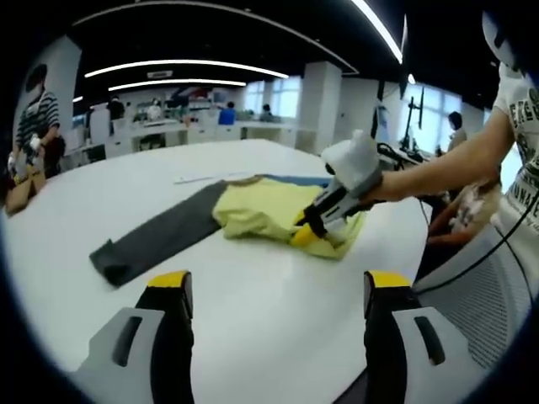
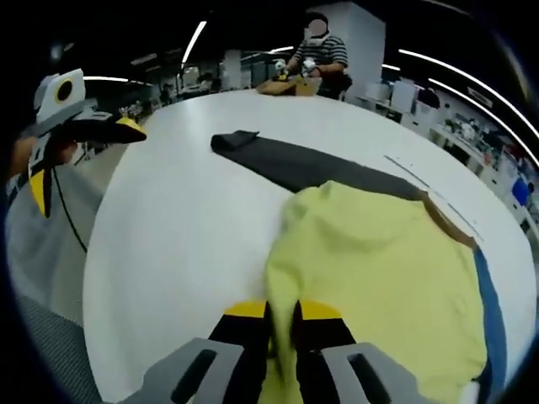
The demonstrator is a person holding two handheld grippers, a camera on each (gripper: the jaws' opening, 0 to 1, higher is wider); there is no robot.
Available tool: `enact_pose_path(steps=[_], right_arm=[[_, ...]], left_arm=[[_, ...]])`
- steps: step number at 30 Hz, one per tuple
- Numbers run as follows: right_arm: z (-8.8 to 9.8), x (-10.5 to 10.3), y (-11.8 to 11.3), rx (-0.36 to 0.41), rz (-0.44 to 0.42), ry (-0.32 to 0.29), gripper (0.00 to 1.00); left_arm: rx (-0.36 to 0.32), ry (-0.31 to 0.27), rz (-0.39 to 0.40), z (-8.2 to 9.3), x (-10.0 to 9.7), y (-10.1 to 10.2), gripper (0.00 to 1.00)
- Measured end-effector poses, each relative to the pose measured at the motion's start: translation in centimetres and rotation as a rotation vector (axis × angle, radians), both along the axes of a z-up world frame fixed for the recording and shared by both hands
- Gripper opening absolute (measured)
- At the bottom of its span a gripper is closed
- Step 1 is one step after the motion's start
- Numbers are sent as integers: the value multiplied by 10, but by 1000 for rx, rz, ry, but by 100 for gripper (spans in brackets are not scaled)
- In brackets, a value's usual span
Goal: Fold the garment on the visible template until the final outline fits inside the template.
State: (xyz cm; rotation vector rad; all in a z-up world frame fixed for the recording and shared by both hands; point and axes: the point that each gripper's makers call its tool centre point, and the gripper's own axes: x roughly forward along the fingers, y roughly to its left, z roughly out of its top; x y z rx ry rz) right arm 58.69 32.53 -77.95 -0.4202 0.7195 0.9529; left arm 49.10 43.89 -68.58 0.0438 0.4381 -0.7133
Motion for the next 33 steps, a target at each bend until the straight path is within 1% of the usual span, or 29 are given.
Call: enact_pose_path(steps=[5,6,7,8,15,21,23,26,28,30,33], right_arm=[[10,6,-2,28,14,23,5],[12,8,-2,40,-1,39,5],[14,10,-2,69,-32,70,5],[19,14,-2,98,-50,79,5],[43,31,-11,149,-60,77,5],[55,48,-22,175,-86,77,5],[53,56,-25,207,-130,111,5],[46,65,-31,220,-168,144,5],[40,73,-35,221,-189,154,5],[38,75,-38,218,-198,158,5],[27,86,-47,193,-228,164,5]], left_arm=[[7,1,-13,-1,2,-3,79],[7,1,-13,-2,3,-3,79],[3,1,-10,-2,5,-4,79],[0,3,-9,-3,7,-5,79],[-5,4,-26,-3,11,-13,78],[-6,13,-45,-6,14,-19,77],[-5,17,-48,-6,15,-20,76],[-5,21,-50,-6,15,-20,75],[-3,23,-51,-6,15,-20,74],[-4,25,-50,-6,15,-19,73],[-5,30,-44,-8,17,-18,72]])
